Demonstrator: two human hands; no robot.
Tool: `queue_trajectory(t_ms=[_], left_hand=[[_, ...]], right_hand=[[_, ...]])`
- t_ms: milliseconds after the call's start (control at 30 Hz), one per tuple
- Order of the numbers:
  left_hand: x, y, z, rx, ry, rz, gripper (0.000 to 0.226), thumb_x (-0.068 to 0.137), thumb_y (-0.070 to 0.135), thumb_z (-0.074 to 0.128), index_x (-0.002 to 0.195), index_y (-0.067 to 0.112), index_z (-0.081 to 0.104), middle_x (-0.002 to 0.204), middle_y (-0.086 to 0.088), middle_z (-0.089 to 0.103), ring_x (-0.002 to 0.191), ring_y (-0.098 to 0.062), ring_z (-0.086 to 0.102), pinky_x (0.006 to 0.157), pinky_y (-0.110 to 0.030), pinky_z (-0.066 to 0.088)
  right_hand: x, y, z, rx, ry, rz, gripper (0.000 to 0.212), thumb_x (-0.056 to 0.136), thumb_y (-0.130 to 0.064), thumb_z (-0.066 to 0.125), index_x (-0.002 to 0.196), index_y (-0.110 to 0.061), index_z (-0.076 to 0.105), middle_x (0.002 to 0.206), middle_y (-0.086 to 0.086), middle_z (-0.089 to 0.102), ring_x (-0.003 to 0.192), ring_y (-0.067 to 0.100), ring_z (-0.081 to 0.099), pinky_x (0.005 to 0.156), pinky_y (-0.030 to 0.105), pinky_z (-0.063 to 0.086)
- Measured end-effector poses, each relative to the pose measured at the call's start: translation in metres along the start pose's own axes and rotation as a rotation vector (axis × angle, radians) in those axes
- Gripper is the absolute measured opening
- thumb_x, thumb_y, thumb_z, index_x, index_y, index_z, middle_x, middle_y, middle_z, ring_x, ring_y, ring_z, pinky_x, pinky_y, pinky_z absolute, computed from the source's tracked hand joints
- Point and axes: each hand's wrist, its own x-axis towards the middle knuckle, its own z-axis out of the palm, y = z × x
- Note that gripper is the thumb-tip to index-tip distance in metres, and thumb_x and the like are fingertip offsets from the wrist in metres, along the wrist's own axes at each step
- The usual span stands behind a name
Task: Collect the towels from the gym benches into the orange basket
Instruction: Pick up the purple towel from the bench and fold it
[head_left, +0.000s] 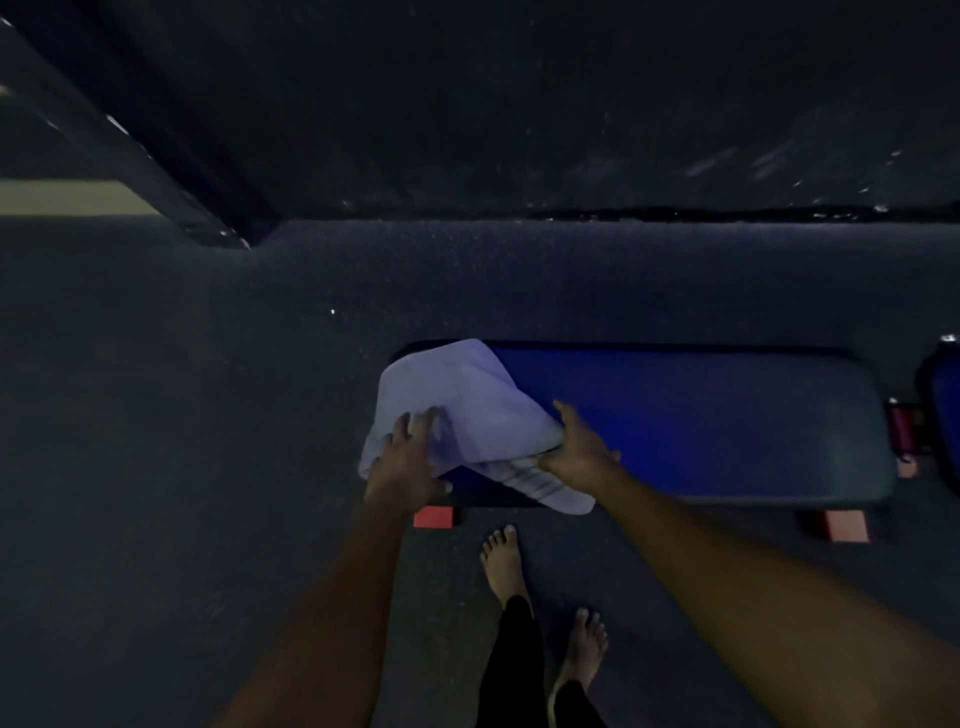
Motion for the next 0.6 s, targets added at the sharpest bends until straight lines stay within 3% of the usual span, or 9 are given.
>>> queue_trajectory(t_ms=[67,133,200,300,367,433,533,600], left_hand=[[0.015,-0.007,0.023,0.038,0.026,0.000,0.098,0.074,0.034,0.076,0.149,0.033,0.013,0.148,-0.012,0.028,0.133,-0.035,0.034,0.099,-0.053,0.041],[0.021,-0.008,0.030,0.058,0.137,-0.028,0.060,0.086,0.028,0.062,0.140,0.025,0.034,0.133,-0.013,0.044,0.120,-0.032,0.044,0.092,-0.050,0.043],[0.026,-0.008,0.024,0.070,0.183,-0.047,0.035,0.092,0.026,0.050,0.127,0.022,0.045,0.119,-0.010,0.055,0.112,-0.030,0.051,0.094,-0.050,0.043],[0.025,-0.011,-0.003,-0.089,0.241,-0.011,0.032,0.094,0.030,0.046,0.124,0.020,0.046,0.110,-0.009,0.064,0.102,-0.030,0.062,0.091,-0.049,0.049],[0.022,-0.009,-0.031,-0.195,0.349,0.073,0.027,0.096,0.021,0.045,0.120,0.011,0.049,0.101,-0.015,0.067,0.089,-0.034,0.067,0.073,-0.041,0.054],[0.015,0.001,-0.068,-0.201,0.469,0.123,0.017,0.092,0.011,0.046,0.107,0.007,0.051,0.089,-0.020,0.067,0.079,-0.039,0.065,0.059,-0.039,0.049],[0.004,0.024,-0.120,-0.216,0.597,0.085,0.012,0.089,0.013,0.050,0.101,0.010,0.050,0.099,-0.017,0.061,0.092,-0.036,0.057,0.072,-0.047,0.049],[-0.010,0.043,-0.147,-0.267,0.623,0.127,0.018,0.087,0.023,0.060,0.099,0.012,0.052,0.100,-0.012,0.058,0.094,-0.030,0.052,0.078,-0.043,0.047]], right_hand=[[0.018,0.002,0.010,-0.023,0.047,-0.036,0.068,0.086,-0.034,0.064,0.147,-0.029,0.032,0.137,0.002,0.054,0.127,0.029,0.050,0.112,0.056,0.029],[0.023,0.002,0.011,-0.018,0.124,-0.123,0.031,0.090,-0.024,0.056,0.121,-0.021,0.055,0.110,0.007,0.067,0.103,0.030,0.063,0.094,0.048,0.049],[0.020,-0.002,0.004,0.014,0.150,-0.195,0.014,0.093,-0.016,0.054,0.103,-0.009,0.061,0.095,0.013,0.069,0.087,0.029,0.065,0.074,0.037,0.053],[0.004,-0.020,-0.022,-0.026,0.184,-0.277,0.020,0.095,-0.022,0.058,0.090,-0.002,0.059,0.077,0.010,0.062,0.072,0.024,0.056,0.054,0.030,0.036],[-0.009,-0.039,-0.044,-0.051,0.179,-0.304,0.024,0.096,-0.027,0.059,0.083,-0.007,0.055,0.069,0.002,0.051,0.068,0.021,0.049,0.052,0.027,0.032],[-0.025,-0.062,-0.068,-0.077,0.184,-0.330,0.022,0.094,-0.029,0.061,0.085,-0.010,0.055,0.070,-0.001,0.051,0.069,0.018,0.048,0.053,0.024,0.032],[-0.045,-0.097,-0.103,0.003,0.213,-0.386,0.016,0.090,-0.026,0.067,0.094,-0.011,0.061,0.081,0.000,0.059,0.071,0.012,0.052,0.054,0.019,0.037],[-0.064,-0.120,-0.126,0.088,0.215,-0.414,0.018,0.088,-0.024,0.068,0.099,-0.013,0.059,0.083,-0.003,0.058,0.071,0.008,0.052,0.057,0.021,0.039]])
